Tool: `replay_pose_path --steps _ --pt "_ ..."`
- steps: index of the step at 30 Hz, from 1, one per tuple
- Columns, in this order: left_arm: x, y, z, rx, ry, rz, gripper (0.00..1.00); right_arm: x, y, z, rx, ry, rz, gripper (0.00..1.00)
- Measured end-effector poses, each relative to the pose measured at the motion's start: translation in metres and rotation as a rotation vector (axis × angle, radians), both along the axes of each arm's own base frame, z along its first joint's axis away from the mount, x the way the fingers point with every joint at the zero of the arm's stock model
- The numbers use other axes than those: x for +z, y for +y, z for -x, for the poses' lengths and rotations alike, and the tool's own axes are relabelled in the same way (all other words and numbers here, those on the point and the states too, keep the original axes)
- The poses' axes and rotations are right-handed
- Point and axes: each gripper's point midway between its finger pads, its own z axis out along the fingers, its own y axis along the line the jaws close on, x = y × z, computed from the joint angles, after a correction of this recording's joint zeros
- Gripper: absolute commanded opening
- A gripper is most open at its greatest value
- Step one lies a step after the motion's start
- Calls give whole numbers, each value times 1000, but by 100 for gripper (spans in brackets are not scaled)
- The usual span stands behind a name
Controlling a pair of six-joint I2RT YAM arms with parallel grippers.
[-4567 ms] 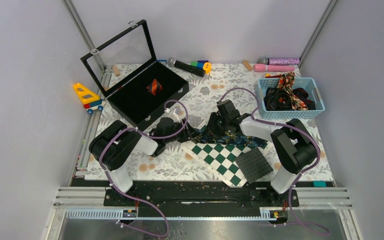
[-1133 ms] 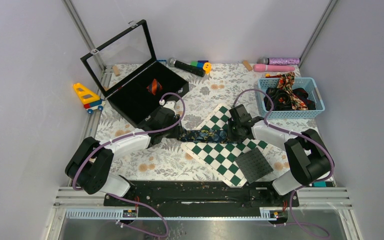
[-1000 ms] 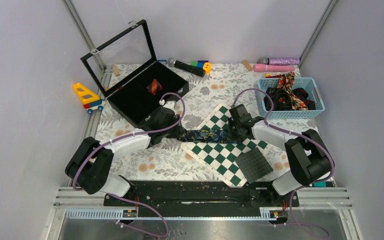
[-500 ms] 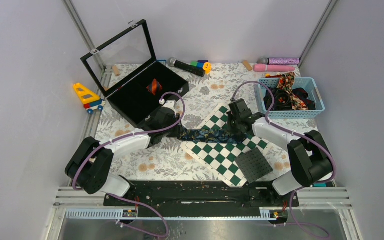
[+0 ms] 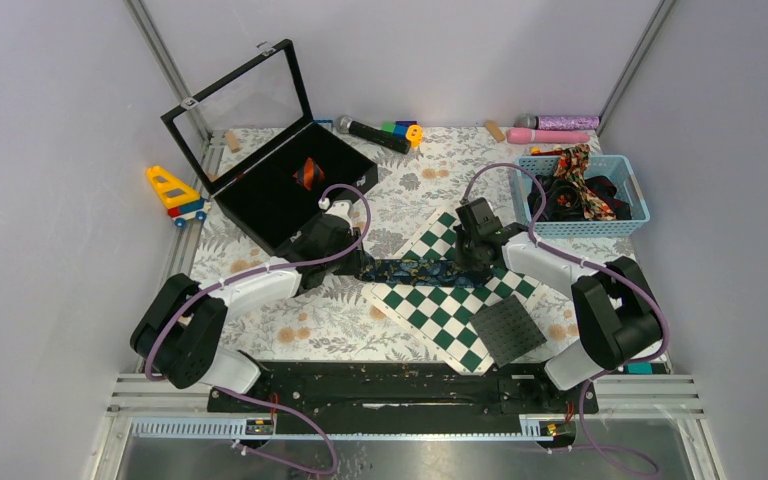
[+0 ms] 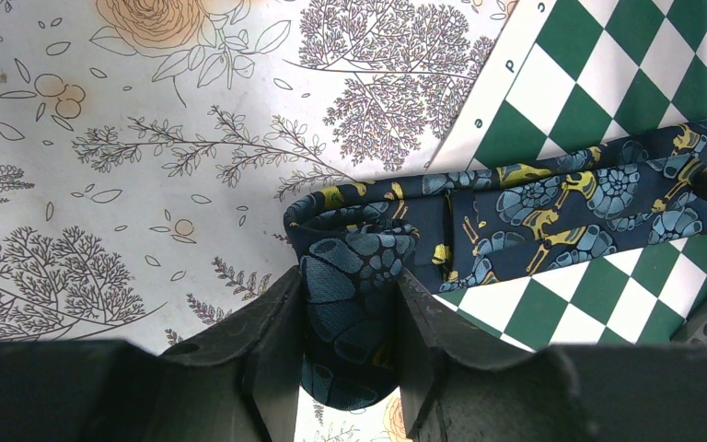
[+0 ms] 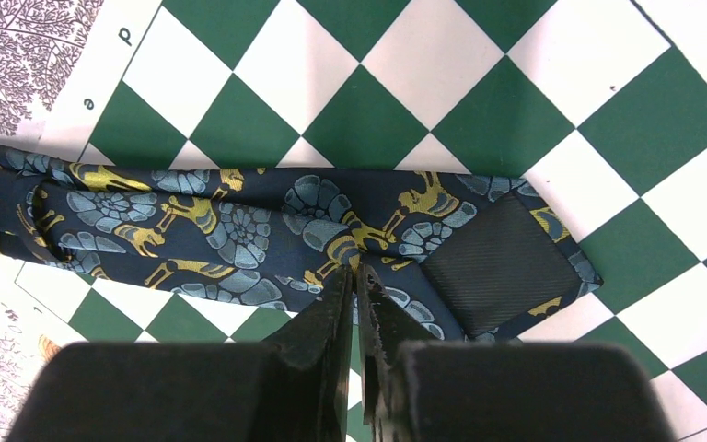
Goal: Roll the ties
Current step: Roll the tie at the center of the board.
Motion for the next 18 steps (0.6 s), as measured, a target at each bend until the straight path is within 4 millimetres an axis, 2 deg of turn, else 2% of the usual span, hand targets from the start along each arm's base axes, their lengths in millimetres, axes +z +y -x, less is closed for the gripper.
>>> replay_pose_path --steps 14,15,18 --pt "0 3 -1 20 2 -7 33 -3 -6 5 -9 22 28 14" --pt "0 2 -1 23 3 -7 33 -3 -6 5 -10 22 29 15" --pt "2 2 -2 27 2 -5 33 -3 -7 6 -11 26 31 30"
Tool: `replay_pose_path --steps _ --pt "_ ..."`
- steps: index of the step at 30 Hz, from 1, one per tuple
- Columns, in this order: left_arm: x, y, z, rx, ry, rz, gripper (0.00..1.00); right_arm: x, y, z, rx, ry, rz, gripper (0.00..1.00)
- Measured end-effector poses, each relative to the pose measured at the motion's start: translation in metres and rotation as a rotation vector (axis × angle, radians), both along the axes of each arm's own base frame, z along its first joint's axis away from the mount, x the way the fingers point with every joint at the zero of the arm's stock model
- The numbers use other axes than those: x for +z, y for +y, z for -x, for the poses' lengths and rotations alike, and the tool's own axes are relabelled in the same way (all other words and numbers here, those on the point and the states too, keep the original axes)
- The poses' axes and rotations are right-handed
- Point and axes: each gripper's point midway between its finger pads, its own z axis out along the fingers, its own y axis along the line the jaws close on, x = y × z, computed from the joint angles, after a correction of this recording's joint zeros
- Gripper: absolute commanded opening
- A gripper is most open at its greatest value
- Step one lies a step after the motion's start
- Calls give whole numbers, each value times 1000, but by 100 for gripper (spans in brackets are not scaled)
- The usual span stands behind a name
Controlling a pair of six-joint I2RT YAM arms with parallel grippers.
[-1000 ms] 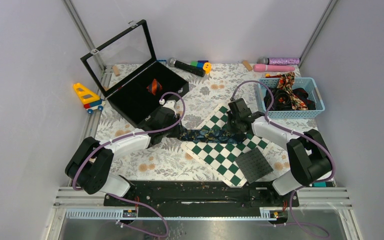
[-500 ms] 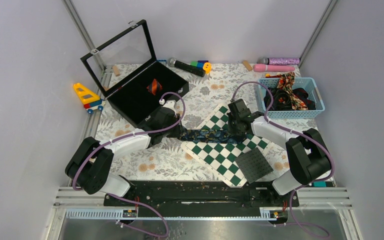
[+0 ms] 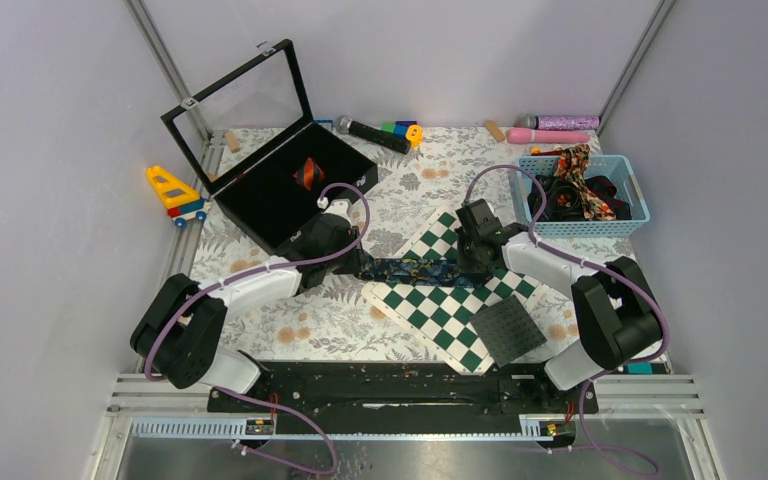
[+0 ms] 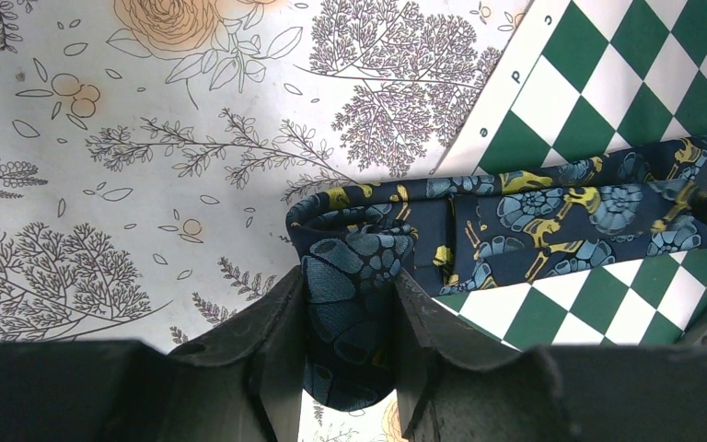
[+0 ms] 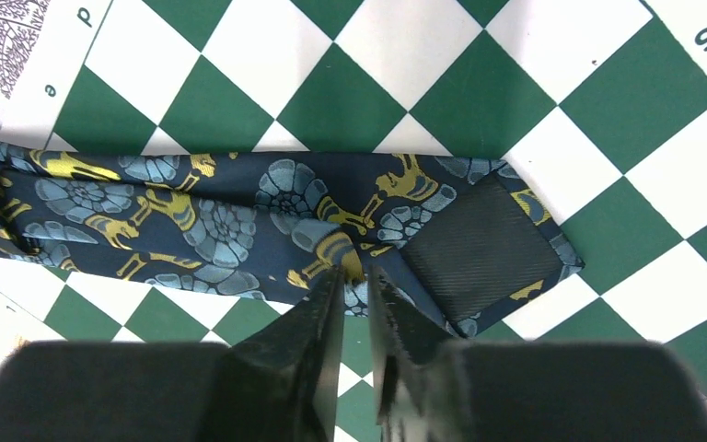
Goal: Roll the ties
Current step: Roll the tie at the center of the board.
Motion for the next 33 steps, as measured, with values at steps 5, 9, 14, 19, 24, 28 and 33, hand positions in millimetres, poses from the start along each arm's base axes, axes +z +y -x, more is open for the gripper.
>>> replay_pose_path --steps 5,9,14,19,24,28,33 --pt "0 1 0 7 2 -6 33 1 -1 0 5 -2 5 48" --pt "2 2 -3 16 -5 -14 33 10 0 1 17 -21 -6 50" --pt "8 0 -8 21 -20 -32 32 32 1 -1 18 -84 -39 52" --pt "9 -6 -9 4 -34 -91 32 50 1 -1 18 -136 -66 52" --pt "5 -9 -9 -15 -40 -185 32 64 0 -1 18 -171 -85 53" --pt "3 -9 -7 -25 -47 -266 31 74 -1 2 17 -192 -96 53" --pt "2 -11 -8 -38 -62 -359 32 85 -2 4 17 -219 -111 54"
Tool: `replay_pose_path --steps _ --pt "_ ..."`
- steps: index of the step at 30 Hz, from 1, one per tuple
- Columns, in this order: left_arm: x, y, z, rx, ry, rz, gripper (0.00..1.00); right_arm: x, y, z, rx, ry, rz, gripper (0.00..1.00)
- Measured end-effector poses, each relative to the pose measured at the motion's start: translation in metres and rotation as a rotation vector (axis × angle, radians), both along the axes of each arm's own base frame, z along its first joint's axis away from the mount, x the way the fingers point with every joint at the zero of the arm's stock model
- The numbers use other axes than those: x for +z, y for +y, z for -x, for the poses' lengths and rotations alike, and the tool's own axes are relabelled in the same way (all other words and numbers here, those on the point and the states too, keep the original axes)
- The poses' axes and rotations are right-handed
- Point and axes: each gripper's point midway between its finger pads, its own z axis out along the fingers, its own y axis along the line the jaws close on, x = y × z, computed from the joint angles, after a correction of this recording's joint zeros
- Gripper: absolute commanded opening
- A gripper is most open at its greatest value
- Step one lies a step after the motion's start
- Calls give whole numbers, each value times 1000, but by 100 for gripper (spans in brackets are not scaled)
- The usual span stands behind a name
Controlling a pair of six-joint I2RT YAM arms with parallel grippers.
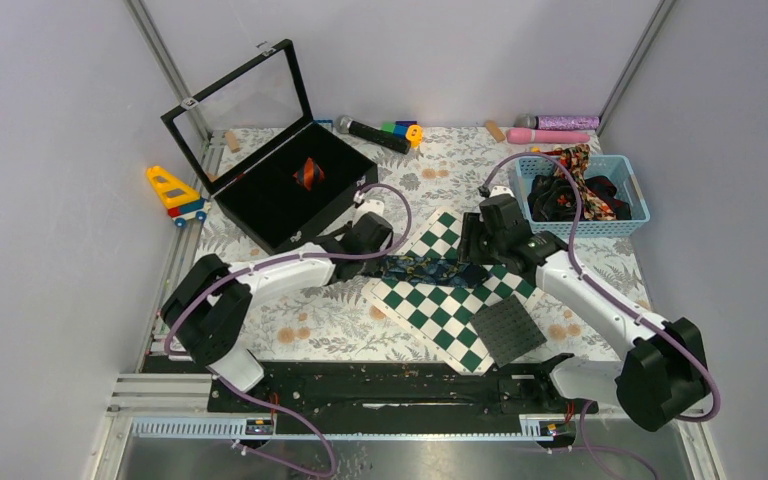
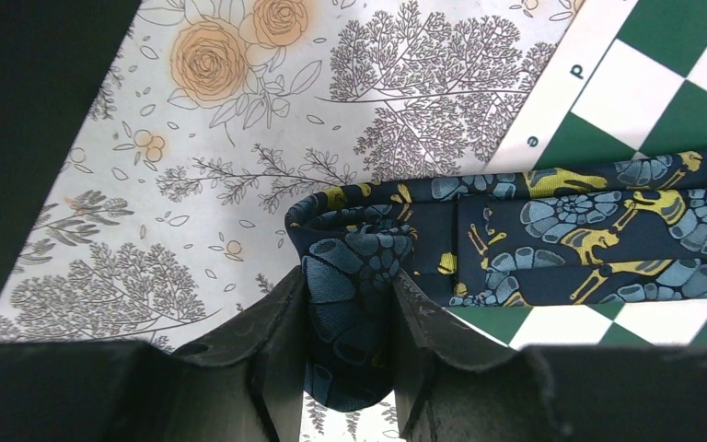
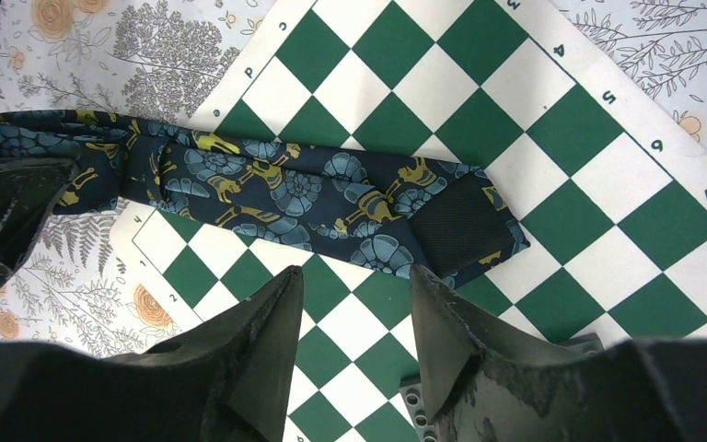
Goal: Roll the ties
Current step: Roll the tie at the center of the board.
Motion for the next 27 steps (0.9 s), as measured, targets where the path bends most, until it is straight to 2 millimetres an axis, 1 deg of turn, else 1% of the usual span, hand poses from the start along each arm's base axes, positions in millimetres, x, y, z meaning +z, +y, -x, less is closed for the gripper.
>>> replay_pose_path --steps 6,10,22,27 --pt "-1 -2 -2 2 -29 -109 31 11 -2 3 0 -26 -14 54" --pt "-5 -2 -2 5 -42 -200 31 25 -3 6 -1 -61 -33 54" --pt "-6 -12 -6 -13 -89 -412 31 84 -14 23 -21 -218 -129 56" --pt "-9 -15 -8 -23 -104 -501 31 109 -19 27 -35 -289 -158 58"
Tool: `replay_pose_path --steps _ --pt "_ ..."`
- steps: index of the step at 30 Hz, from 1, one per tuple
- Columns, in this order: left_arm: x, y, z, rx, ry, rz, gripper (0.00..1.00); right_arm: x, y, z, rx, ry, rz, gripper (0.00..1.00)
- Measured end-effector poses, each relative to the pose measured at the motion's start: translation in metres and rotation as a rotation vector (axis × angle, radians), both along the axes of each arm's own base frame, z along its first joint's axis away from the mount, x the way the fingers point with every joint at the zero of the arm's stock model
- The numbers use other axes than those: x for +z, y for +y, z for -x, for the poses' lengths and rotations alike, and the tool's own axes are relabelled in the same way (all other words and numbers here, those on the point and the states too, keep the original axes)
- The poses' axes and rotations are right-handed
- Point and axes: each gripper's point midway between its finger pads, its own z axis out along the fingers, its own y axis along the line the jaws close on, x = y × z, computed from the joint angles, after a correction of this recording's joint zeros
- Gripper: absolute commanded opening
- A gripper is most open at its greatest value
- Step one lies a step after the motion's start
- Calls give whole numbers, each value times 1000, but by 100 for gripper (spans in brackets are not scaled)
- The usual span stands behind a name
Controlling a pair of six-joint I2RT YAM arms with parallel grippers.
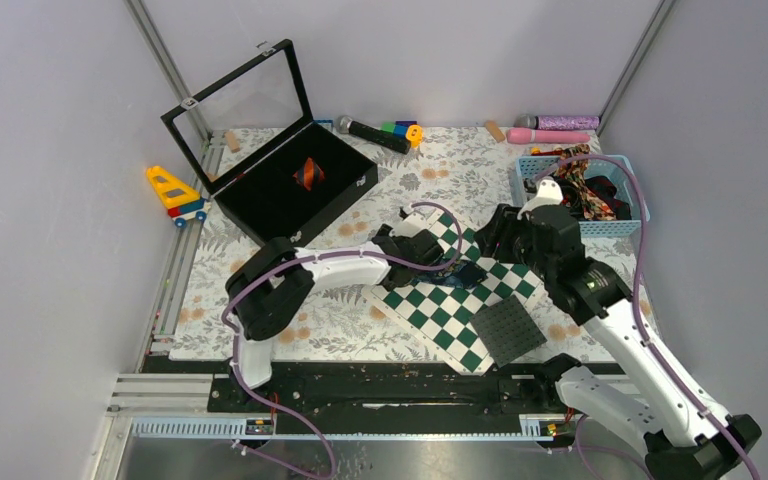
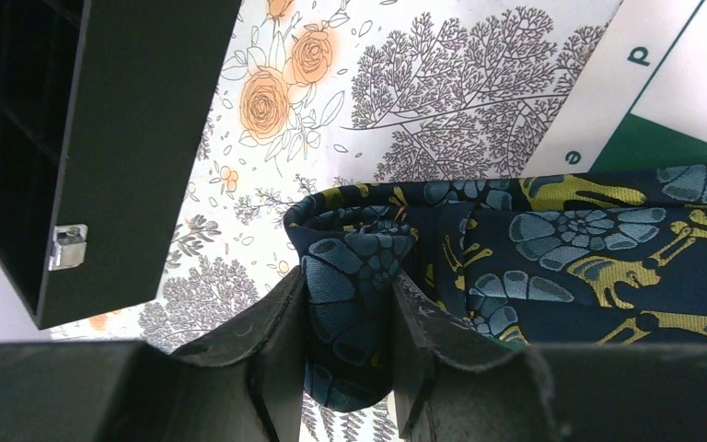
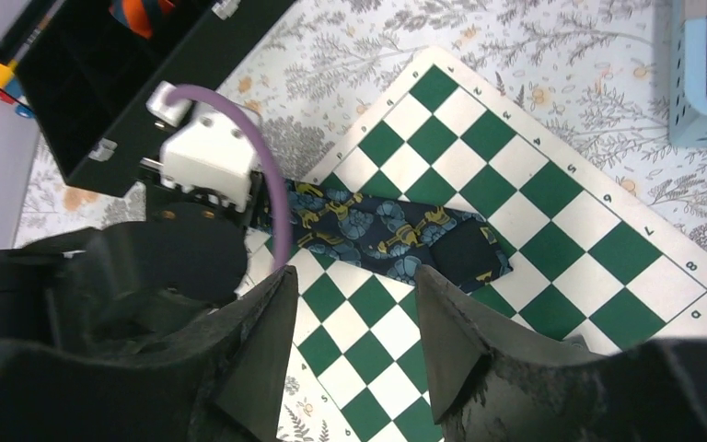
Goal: Roll the ties
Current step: Roll the tie at the center of the board.
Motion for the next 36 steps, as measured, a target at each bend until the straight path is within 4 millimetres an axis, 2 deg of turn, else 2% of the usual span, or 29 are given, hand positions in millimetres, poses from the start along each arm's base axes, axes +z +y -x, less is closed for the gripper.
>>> replay_pose_path --steps 5,9,16,25,36 --pt "-2 -5 -1 -18 -11 -78 34 23 -7 5 -19 -58 -20 58" --pt "-4 -8 0 -36 -18 -131 40 33 -11 9 -29 -89 -32 59" --pt "-13 -15 4 -73 0 -183 51 30 -14 11 -34 -76 -23 60" --pt "-14 -20 6 -98 20 -198 53 26 -13 11 -41 -62 -29 60" --pt "-9 -43 7 -143 49 -130 54 21 -13 11 -43 -50 -30 61"
